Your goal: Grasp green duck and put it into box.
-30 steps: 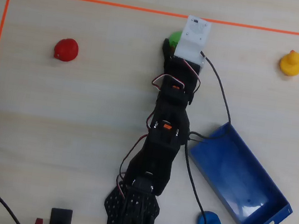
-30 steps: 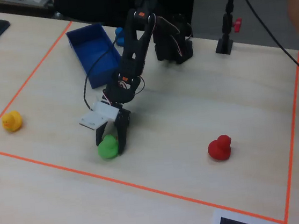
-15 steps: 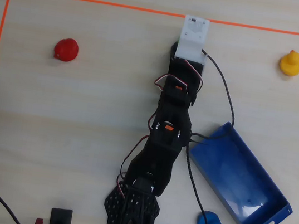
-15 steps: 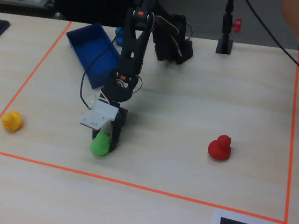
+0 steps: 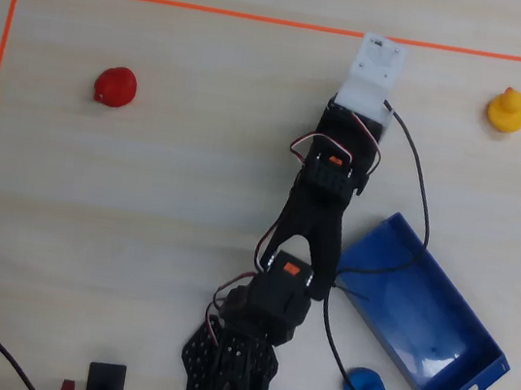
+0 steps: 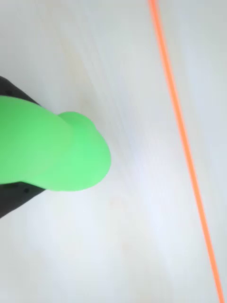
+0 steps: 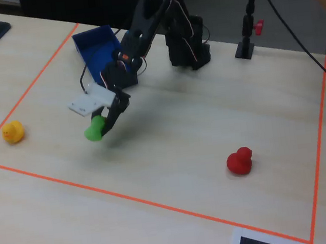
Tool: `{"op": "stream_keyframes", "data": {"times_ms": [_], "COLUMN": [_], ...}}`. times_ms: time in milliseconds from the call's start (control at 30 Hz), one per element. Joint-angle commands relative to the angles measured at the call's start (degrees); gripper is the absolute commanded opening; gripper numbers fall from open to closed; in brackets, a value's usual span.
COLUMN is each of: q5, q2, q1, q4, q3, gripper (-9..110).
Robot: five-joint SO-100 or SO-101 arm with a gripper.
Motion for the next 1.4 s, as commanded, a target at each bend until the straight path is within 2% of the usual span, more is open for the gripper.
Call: {"op": "stream_keyframes", "data": {"times_ms": [0, 167, 367, 667, 933, 1033, 1233, 1367], "q5": [2.46, 3.25, 1.93, -6.77, -10.02, -10.81, -11.78, -12.04], "q2": [19.07, 32.34, 40.69, 47.2, 49.57, 49.22, 50.27, 52.03], "q1": [2.2, 7.21, 20.39, 44.91, 53.88, 54.58, 52.12, 49.39], "q4": [12.74, 26.89, 35.6, 42.01, 49.48, 44.74, 22.76, 20.74], "q3": [0.88, 1.76, 2.9, 10.81, 16.61, 21.53, 34.8, 37.71], "gripper": [1, 1, 1, 1, 1, 2, 6, 9]}}
